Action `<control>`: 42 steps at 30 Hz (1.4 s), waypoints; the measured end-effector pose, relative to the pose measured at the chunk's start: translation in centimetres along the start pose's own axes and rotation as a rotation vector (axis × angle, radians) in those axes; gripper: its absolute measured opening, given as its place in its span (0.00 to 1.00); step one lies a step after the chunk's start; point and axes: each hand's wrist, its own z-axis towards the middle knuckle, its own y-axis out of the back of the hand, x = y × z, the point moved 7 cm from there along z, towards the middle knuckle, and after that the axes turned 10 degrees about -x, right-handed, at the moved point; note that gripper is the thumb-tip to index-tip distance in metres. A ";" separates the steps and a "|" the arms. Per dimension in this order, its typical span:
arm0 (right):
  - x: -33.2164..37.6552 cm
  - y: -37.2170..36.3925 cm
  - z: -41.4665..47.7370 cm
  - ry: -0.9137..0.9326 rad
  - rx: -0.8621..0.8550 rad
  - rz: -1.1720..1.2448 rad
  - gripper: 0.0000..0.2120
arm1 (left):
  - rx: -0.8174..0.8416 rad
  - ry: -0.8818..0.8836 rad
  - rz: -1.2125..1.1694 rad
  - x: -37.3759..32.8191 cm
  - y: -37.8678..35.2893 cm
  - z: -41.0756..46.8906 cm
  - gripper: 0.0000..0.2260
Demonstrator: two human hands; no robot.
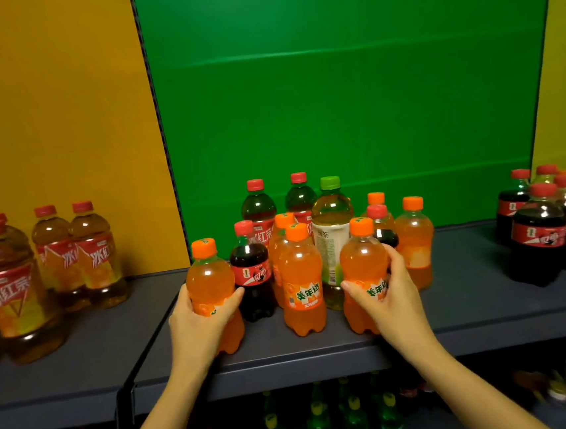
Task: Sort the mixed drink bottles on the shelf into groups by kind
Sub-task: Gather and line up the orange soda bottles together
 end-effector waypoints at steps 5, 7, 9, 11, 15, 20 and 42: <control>-0.3 -0.4 -0.2 0.056 -0.015 -0.056 0.37 | 0.067 0.030 0.031 1.0 -0.1 1.3 0.19; -0.5 -0.5 -0.2 0.054 -0.015 -0.049 0.37 | 0.076 0.023 0.045 1.3 -0.1 1.6 0.20; -0.7 -0.4 -0.2 0.048 -0.029 -0.068 0.38 | 0.080 0.009 0.080 1.4 -0.1 1.9 0.22; -0.8 -0.3 -0.2 0.045 -0.053 -0.110 0.38 | 0.079 0.014 0.101 1.4 -0.1 2.0 0.21; -0.5 -0.1 -0.1 0.039 -0.075 -0.151 0.38 | 0.065 0.025 0.117 1.3 0.0 2.0 0.28; -0.1 0.2 0.1 0.083 -0.084 -0.204 0.38 | 0.038 -0.041 0.279 0.6 0.4 1.9 0.39; 0.2 1.5 7.7 0.121 0.075 -0.129 0.26 | 0.086 -0.112 0.271 -5.7 -6.7 0.6 0.32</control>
